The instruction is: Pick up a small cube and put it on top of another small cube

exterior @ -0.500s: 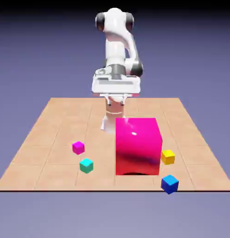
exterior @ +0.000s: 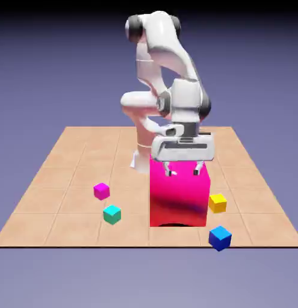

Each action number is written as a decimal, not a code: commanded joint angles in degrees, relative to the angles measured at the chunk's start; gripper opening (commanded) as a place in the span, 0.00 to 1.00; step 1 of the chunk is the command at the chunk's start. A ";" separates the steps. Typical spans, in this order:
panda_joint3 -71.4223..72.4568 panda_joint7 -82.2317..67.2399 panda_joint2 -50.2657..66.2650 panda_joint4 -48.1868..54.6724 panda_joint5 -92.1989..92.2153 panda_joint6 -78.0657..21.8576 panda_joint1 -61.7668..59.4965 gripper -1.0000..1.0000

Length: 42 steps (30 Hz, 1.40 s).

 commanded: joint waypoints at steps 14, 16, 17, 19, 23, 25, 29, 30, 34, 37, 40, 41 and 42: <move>14.07 5.18 29.07 24.52 -11.02 -23.72 -2.83 0.50; 16.08 5.92 33.23 28.02 -12.60 -27.10 -3.18 0.50; 17.08 6.29 35.30 29.77 -13.38 -28.80 -3.36 0.50; 19.09 7.03 39.46 33.27 -14.96 -32.19 -3.72 0.50; 21.91 8.06 45.28 38.18 -17.16 -36.93 -4.22 0.50; 19.83 9.39 48.63 36.21 -19.57 -31.96 -3.73 0.50; 20.02 9.27 48.33 36.39 -19.35 -32.41 -3.77 0.00; 21.06 8.60 46.65 37.37 -18.15 -34.90 -4.02 0.00; 16.92 1.11 41.87 33.85 -20.69 -34.92 -7.78 0.00; 10.69 -5.10 37.50 28.33 -23.29 -32.72 -10.70 0.00; 4.46 -11.31 33.14 22.82 -25.90 -30.51 -13.63 0.00; 2.38 -12.19 31.63 20.96 -25.88 -29.92 -13.82 0.00; 0.30 -12.55 30.10 19.08 -25.48 -29.40 -13.67 0.00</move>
